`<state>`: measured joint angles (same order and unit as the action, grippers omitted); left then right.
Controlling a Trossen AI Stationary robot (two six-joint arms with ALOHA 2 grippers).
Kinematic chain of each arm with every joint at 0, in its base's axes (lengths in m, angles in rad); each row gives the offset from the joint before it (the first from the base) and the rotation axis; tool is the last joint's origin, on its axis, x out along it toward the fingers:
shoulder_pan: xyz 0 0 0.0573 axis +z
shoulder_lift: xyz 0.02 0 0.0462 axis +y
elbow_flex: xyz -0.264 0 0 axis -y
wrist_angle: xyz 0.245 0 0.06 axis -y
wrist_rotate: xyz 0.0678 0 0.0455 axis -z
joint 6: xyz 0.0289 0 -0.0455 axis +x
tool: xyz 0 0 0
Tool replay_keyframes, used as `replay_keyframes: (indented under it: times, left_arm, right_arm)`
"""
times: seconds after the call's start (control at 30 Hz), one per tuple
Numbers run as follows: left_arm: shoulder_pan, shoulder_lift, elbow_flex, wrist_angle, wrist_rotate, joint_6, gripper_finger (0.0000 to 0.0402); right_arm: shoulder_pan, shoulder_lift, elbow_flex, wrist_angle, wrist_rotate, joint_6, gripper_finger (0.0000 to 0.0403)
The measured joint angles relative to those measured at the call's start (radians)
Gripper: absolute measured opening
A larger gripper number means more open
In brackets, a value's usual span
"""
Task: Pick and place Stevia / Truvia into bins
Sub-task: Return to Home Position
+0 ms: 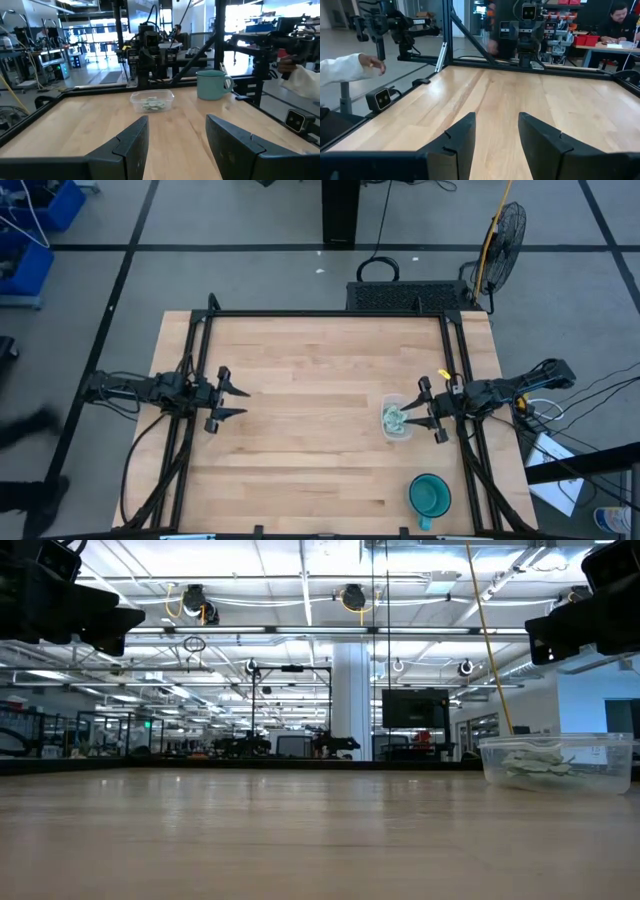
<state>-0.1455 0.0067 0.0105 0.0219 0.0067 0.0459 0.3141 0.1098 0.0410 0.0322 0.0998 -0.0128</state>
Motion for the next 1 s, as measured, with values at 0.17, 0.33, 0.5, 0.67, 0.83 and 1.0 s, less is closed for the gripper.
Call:
replay_keyframes:
  times: [0.17,0.33,0.5,0.67,0.83,1.0]
  left_arm:
    - [0.0,0.0,0.0,0.0,0.0,-0.001,0.0202]
    - [0.0,0.0,0.0,-0.001,0.0,-0.001,0.0202]
    - [0.0,0.0,0.0,-0.001,0.0,0.0,0.0202]
    - [0.0,0.0,0.0,-0.002,0.0,0.0,0.0202]
    - [0.0,0.0,0.0,-0.002,-0.001,-0.001,0.0202]
    - [0.0,0.0,0.0,-0.002,-0.001,-0.001,0.0202]
  right_arm:
    - [0.0,0.001,0.0,0.001,0.0,-0.03,0.0141]
    - [0.0,0.001,0.0,0.007,0.001,-0.027,0.0141]
    - [0.0,0.001,0.0,0.007,0.001,-0.026,0.0141]
    - [0.0,0.001,0.0,0.007,0.002,-0.026,0.0141]
    - [0.0,0.001,-0.001,0.008,0.002,-0.026,0.0141]
    - [0.0,0.001,-0.001,0.008,0.002,-0.026,0.0141]
